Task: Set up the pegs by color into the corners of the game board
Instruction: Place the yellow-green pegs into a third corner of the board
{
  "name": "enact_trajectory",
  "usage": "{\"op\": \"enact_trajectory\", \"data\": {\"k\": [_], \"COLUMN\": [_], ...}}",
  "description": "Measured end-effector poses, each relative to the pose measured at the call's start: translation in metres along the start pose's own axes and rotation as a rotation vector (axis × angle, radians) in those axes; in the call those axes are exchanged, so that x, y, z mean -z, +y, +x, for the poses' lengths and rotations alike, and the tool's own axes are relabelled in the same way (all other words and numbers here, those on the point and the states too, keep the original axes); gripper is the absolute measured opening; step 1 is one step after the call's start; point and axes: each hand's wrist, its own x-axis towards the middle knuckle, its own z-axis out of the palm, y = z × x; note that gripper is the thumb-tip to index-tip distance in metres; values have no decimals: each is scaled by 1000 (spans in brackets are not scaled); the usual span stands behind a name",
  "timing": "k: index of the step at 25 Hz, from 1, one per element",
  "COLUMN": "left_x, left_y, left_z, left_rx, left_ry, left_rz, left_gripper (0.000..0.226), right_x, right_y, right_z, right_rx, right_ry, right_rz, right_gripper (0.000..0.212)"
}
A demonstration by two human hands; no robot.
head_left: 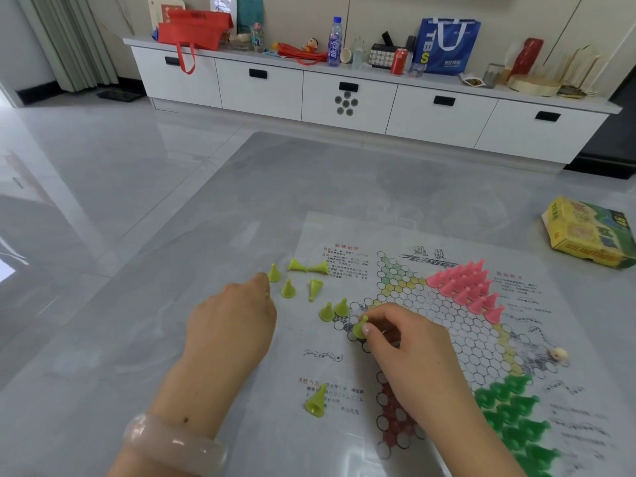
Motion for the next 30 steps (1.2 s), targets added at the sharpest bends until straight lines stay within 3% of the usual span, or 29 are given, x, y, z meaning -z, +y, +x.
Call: {"op": "enact_trajectory", "data": {"k": [9, 30], "left_x": [8, 9], "left_y": [0, 1], "left_z": [-2, -1], "left_rx": [9, -134], "left_ry": [139, 66], "left_rz": [-278, -507], "left_gripper": [16, 11], "right_x": [-21, -33], "right_y": [-3, -4], "right_z": [6, 1], "right_rx": [67, 105], "right_ry": [106, 137], "right_rz": [-108, -231], "right_gripper": [11, 9]}}
